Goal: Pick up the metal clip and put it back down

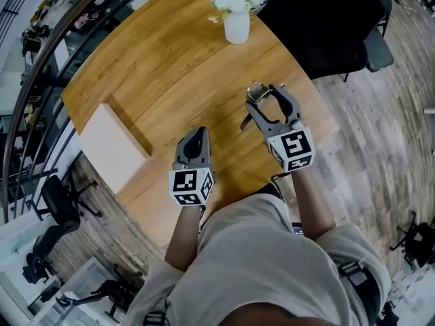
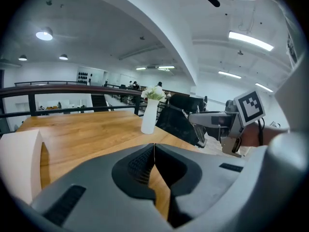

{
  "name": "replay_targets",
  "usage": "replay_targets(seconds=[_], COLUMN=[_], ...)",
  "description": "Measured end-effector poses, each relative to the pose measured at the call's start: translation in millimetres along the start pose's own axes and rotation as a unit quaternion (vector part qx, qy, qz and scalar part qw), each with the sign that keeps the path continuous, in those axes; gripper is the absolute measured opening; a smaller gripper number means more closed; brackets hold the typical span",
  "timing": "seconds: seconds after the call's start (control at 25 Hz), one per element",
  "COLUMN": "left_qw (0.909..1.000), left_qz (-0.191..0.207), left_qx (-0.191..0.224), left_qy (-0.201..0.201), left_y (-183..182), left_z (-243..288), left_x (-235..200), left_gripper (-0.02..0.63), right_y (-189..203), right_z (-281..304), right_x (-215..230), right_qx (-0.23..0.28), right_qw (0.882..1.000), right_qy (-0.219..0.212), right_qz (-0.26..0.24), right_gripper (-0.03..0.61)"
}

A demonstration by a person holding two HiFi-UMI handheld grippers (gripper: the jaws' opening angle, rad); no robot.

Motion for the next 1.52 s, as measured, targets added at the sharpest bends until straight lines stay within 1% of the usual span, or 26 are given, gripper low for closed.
replay_targets(seconds=[0.2, 0.4, 0.6, 0.92, 1.12, 1.28, 1.52], left_qw=[0.9991, 0.9969, 0.9953, 0.9917, 0.9905, 0.9911, 0.9896], left_qz=[-0.02, -0.035, -0.028, -0.046, -0.04, -0.031, -0.041], left_qx=[-0.029, -0.057, -0.089, -0.12, -0.131, -0.129, -0.138], left_qy=[-0.024, -0.04, -0.026, -0.009, -0.008, -0.004, -0.012], left_y=[18.0, 35.7, 52.9, 69.9, 74.2, 71.6, 78.1], left_z=[26.2, 46.4, 71.8, 92.5, 99.8, 102.5, 96.9], left_x=[-0.5, -7.4, -2.2, 5.1, 2.2, 2.9, 4.1], left_gripper=[0.025, 0.025, 0.025, 0.025, 0.025, 0.025, 0.025], right_y=[34.0, 61.9, 85.7, 118.0, 130.3, 138.3, 150.4], right_z=[26.9, 50.1, 75.8, 109.3, 120.7, 127.0, 132.6], right_x=[38.7, 57.9, 73.8, 92.4, 93.3, 94.0, 95.3], right_qx=[-0.044, -0.07, -0.1, -0.152, -0.18, -0.194, -0.214], right_qw=[0.999, 0.997, 0.995, 0.988, 0.983, 0.981, 0.977], right_qy=[-0.009, -0.016, -0.017, -0.017, -0.019, -0.017, -0.008], right_qz=[-0.005, 0.006, 0.014, 0.027, 0.02, 0.015, 0.01], right_gripper=[0.299, 0.299, 0.298, 0.299, 0.299, 0.299, 0.299])
Point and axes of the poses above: the fingertips, and each gripper's own axes: z forward along the fingers, x to its right, y out of its underside, the point moved 6 cm from there along -z, backward along the fingers, and after that the axes turned 5 degrees about -y, right-handed, at the moved point
